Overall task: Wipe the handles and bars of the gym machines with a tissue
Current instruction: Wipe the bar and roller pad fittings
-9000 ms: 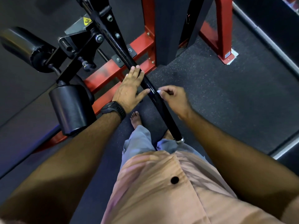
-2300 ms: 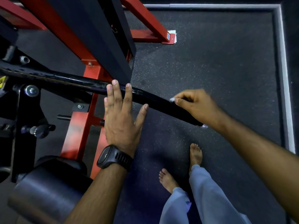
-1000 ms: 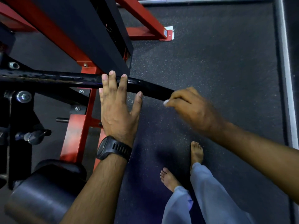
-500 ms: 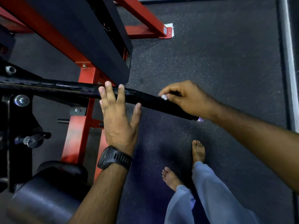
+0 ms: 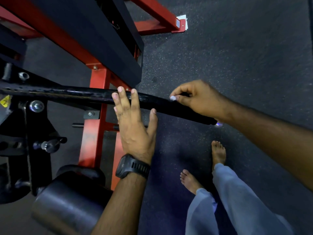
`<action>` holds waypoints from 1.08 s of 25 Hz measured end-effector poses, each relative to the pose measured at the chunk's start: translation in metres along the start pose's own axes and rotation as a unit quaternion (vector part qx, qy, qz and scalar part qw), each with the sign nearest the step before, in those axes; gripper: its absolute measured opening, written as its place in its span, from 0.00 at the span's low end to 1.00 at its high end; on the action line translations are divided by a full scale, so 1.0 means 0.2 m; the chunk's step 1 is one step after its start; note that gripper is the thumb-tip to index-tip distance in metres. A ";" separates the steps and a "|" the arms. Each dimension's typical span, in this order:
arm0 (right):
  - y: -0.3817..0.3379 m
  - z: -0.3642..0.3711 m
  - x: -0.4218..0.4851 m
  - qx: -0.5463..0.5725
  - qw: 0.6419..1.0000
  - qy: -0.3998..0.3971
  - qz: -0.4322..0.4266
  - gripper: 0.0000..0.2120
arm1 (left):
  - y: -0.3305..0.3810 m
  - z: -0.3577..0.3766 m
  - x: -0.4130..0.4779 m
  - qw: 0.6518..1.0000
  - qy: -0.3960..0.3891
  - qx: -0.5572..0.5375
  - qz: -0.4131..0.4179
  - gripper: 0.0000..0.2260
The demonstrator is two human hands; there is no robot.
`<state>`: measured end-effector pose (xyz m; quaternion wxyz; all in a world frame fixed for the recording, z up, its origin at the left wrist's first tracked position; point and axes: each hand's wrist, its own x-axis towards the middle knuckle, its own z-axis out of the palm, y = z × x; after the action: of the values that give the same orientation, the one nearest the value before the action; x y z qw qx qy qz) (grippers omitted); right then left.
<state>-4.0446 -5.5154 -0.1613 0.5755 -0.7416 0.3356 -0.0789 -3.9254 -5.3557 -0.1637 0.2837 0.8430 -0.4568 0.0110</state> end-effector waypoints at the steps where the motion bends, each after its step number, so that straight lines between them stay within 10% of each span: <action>1: -0.02 0.01 0.02 0.017 0.999 -0.028 0.017 0.05 | 0.00 0.00 -0.02 1.000 -0.002 -0.003 0.000 0.28; 13: 0.00 -0.02 0.01 0.024 0.987 -0.130 0.091 0.06 | -0.01 -0.03 -0.04 0.999 -0.017 0.037 0.002 0.28; 27: 0.13 0.11 -0.28 -0.019 0.991 0.136 0.003 0.05 | -0.01 -0.01 -0.08 0.996 -0.033 0.073 0.041 0.29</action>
<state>-4.0860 -5.4677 -0.1768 0.5102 -0.7341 0.4143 -0.1708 -3.9328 -5.3411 -0.1679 0.2054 0.8420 -0.4981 0.0281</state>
